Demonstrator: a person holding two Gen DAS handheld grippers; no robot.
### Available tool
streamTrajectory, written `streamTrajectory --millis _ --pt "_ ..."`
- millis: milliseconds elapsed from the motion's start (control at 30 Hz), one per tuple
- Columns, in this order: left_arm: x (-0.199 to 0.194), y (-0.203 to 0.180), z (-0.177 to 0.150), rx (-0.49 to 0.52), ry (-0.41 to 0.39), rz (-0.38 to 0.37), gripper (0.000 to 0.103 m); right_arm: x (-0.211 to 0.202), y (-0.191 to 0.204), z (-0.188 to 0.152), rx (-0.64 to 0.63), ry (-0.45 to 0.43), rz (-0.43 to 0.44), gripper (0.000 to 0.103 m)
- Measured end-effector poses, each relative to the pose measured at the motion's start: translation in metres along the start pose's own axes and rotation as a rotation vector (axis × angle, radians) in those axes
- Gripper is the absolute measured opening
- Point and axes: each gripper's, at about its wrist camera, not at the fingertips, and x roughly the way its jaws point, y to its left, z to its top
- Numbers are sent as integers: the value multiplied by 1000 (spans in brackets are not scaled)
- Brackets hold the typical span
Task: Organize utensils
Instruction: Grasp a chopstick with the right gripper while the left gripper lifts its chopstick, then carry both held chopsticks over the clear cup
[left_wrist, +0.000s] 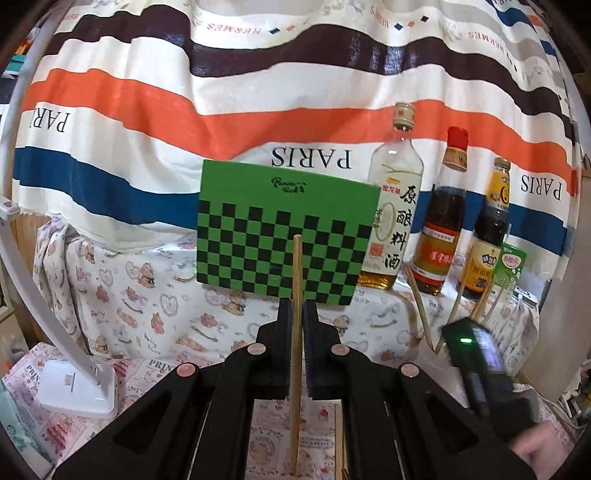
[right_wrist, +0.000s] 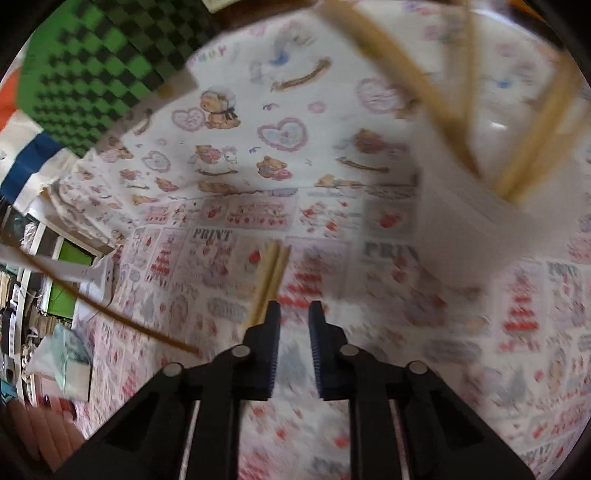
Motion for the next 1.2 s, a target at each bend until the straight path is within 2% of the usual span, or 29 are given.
streamTrajectory --millis 133,367,467,600,700,800,867,1000,1133,1200 --pt "-7 1 0 -19 -17 -18 5 17 7 15 13 17 -26 9" --pt "-7 -1 -1 -7 -23 -2 4 37 17 25 20 65 -81 9" --pt "-7 1 -1 -13 -16 -2 5 39 22 26 11 53 -98 8" --pt "-6 4 -1 -25 -14 7 5 44 32 26 -13 53 -154 8" --pt "-4 7 -1 -32 -16 22 5 47 44 24 -68 50 -227 8" --pt "-4 10 -1 -38 -14 24 5 51 61 16 -153 5 -320 7" --pt "-4 11 -1 -43 -13 28 5 52 66 11 -176 -27 -342 6" --pt "-3 14 -1 -40 -13 38 5 39 57 5 -135 -50 -253 5" --pt "-1 20 0 -71 -8 39 5 -20 58 -3 -197 -250 -246 5" --pt "-1 21 0 -74 -6 36 5 -53 52 -3 -175 -323 -195 4"
